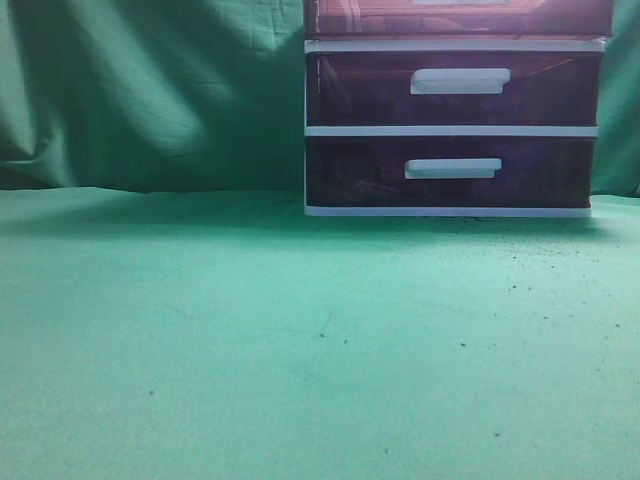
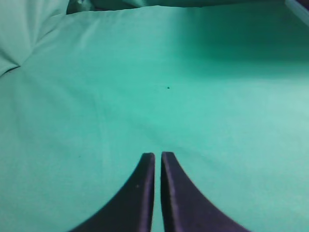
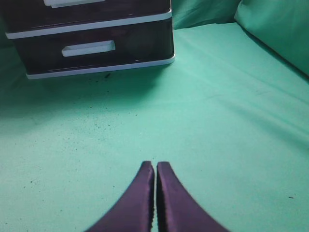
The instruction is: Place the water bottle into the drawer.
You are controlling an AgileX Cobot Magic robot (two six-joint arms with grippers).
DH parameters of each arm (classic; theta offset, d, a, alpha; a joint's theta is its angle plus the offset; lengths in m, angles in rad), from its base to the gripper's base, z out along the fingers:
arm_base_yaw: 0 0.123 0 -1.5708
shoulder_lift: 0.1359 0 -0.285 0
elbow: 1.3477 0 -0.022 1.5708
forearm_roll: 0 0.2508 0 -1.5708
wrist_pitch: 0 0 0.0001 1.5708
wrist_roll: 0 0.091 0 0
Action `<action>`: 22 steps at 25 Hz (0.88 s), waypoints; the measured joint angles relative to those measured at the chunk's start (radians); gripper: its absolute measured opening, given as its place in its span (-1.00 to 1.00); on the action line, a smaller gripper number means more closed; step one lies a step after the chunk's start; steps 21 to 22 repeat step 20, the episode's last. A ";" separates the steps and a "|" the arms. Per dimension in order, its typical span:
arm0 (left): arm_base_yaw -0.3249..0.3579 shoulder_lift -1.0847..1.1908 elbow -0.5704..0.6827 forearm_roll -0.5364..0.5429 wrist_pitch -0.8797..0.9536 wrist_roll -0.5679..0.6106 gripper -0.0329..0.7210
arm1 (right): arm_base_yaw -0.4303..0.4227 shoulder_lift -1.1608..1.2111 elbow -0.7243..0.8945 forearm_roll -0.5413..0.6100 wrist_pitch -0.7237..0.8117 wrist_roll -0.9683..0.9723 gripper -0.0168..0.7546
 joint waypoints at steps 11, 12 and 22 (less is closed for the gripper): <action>0.000 0.000 0.000 -0.181 -0.004 0.187 -0.91 | 0.000 0.000 0.000 0.000 0.000 0.000 -0.96; 0.000 0.000 0.000 -0.183 -0.004 0.186 -0.91 | 0.000 0.000 0.000 0.000 0.000 0.000 -0.96; 0.000 0.000 0.000 -0.188 -0.004 0.188 -0.91 | 0.000 0.000 0.000 0.000 0.000 0.000 -0.96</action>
